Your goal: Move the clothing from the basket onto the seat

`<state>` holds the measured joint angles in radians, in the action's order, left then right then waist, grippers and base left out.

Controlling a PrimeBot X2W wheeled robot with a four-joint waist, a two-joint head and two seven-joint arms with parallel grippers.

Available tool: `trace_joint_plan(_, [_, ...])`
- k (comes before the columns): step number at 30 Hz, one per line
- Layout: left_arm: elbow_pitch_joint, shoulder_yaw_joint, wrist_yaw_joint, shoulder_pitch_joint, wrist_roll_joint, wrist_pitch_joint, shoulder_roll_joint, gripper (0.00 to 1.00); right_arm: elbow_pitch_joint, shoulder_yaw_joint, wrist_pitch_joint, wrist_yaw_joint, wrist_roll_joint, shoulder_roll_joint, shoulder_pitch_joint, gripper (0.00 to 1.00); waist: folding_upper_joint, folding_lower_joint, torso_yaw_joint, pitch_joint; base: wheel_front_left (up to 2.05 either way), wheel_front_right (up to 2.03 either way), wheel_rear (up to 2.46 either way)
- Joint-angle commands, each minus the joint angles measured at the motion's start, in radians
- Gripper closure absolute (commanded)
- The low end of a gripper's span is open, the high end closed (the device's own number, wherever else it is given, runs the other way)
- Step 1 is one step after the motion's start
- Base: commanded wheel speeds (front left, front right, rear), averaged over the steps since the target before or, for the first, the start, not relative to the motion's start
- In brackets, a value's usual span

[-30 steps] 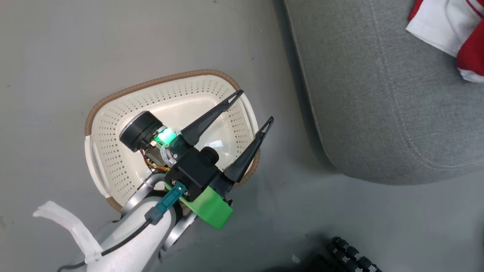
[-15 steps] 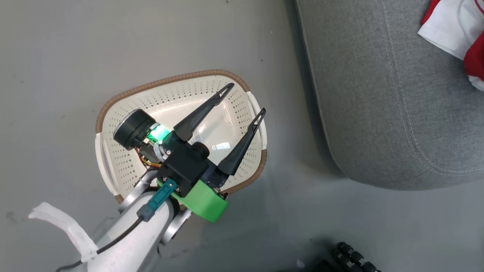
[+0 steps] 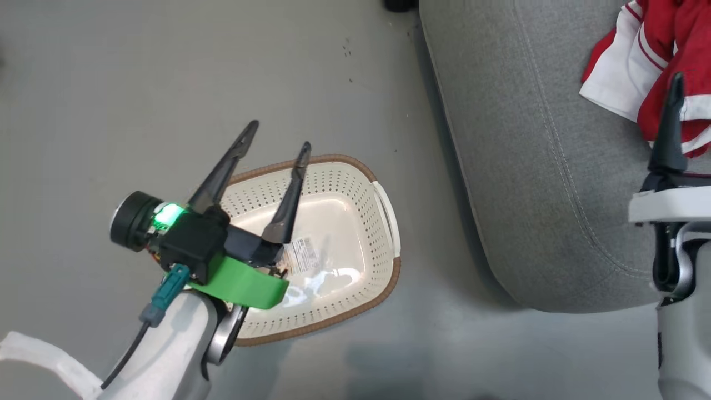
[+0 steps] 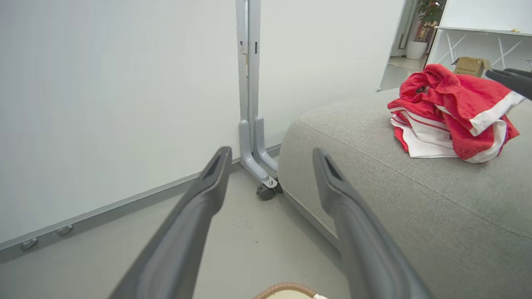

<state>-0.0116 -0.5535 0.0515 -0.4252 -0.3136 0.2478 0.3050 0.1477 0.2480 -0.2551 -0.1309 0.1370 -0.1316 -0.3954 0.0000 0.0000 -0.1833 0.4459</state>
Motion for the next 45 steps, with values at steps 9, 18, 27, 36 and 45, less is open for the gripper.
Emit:
trace_joint_plan(9, [0.001,0.16,0.087,0.106,-0.041,0.018,-0.019,0.0,-0.182,-0.128,0.07,0.0,-0.015,0.051,0.158,0.0,0.0,0.0,0.1,-0.137,0.0,0.0,0.0])
trace_joint_plan(18, [0.013,0.327,0.101,0.232,-0.025,0.017,-0.077,0.0,-0.265,-0.193,0.112,0.0,-0.026,0.071,0.255,0.0,0.0,0.0,0.16,-0.193,0.0,0.0,0.0])
trace_joint_plan(27, [-0.008,0.4,0.06,0.361,0.024,0.016,-0.141,0.0,-0.257,-0.215,0.133,0.0,-0.033,0.078,0.339,0.0,0.0,0.0,0.187,-0.265,0.0,0.0,0.0])
trace_joint_plan(36, [-0.055,0.408,0.012,0.428,0.068,0.016,-0.177,0.0,-0.24,-0.237,0.145,0.0,-0.031,0.08,0.406,0.0,0.0,0.0,0.183,-0.319,0.0,0.0,0.0])
trace_joint_plan(45, [-0.098,0.43,-0.021,0.45,0.093,0.017,-0.203,0.0,-0.233,-0.246,0.155,0.0,-0.016,0.08,0.448,0.0,0.0,0.0,0.172,-0.353,0.0,0.0,0.0])
